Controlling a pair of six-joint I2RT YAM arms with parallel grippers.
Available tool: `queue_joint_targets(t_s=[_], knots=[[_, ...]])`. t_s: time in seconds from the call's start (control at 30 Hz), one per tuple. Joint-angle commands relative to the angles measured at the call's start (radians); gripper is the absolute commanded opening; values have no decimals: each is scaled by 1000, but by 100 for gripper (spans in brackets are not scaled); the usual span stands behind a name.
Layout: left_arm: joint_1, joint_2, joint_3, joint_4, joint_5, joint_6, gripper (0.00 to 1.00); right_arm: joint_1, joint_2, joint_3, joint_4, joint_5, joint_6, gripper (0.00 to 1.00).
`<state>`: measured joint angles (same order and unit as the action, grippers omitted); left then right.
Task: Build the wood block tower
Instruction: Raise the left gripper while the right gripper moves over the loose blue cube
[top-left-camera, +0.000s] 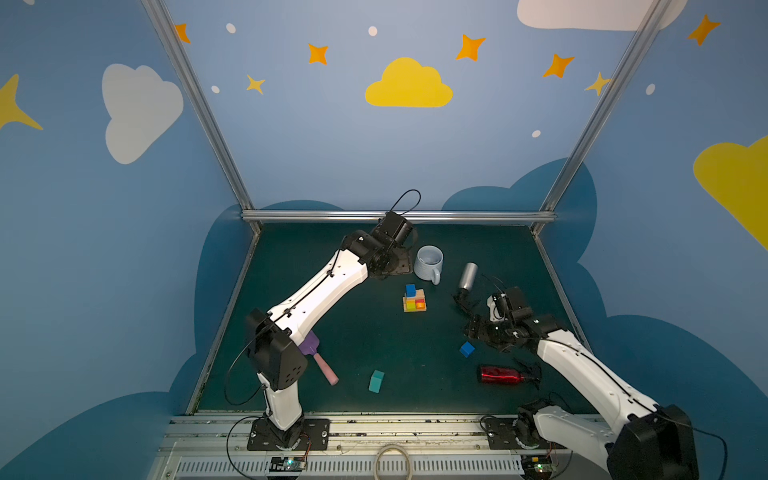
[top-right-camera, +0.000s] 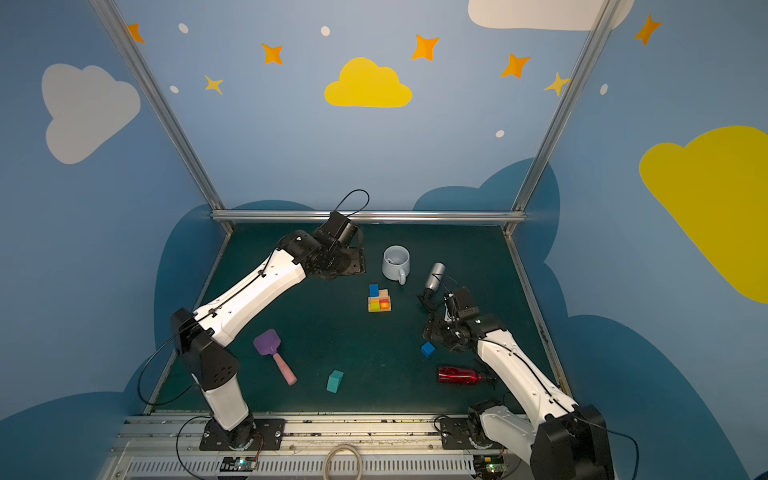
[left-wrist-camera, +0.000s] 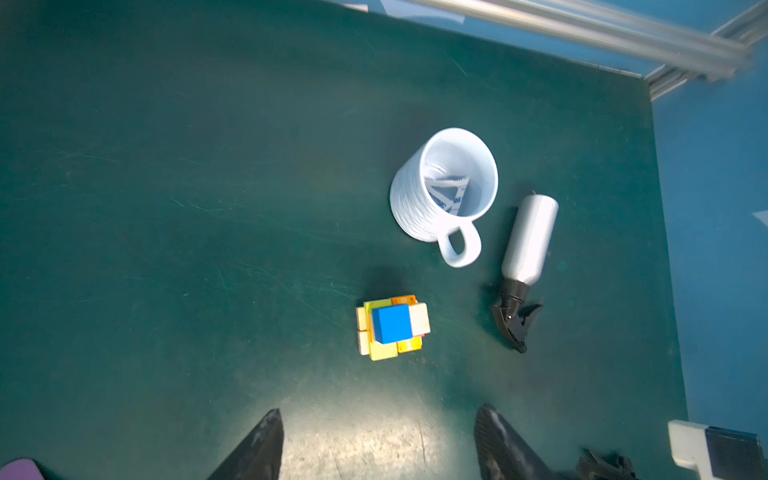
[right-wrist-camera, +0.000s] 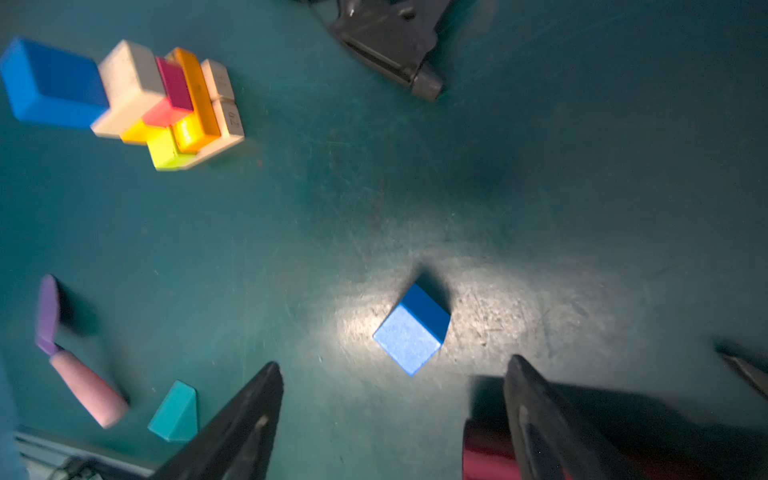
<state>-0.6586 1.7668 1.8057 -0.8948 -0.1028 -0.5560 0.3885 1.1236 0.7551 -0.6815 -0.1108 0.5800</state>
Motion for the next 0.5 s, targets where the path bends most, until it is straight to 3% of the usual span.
queue_joint_targets(t_s=[0.0,0.17,0.47], knots=[[17,-81,-85,123,-8,23,73,37,59,91,-119,34,-93,80],[32,-188,-256,259,23,73,77,75,132,162,-199,60,-175,80],[66,-396,-556,493,35,134,85,145,218,197,-207,105,-205,74]])
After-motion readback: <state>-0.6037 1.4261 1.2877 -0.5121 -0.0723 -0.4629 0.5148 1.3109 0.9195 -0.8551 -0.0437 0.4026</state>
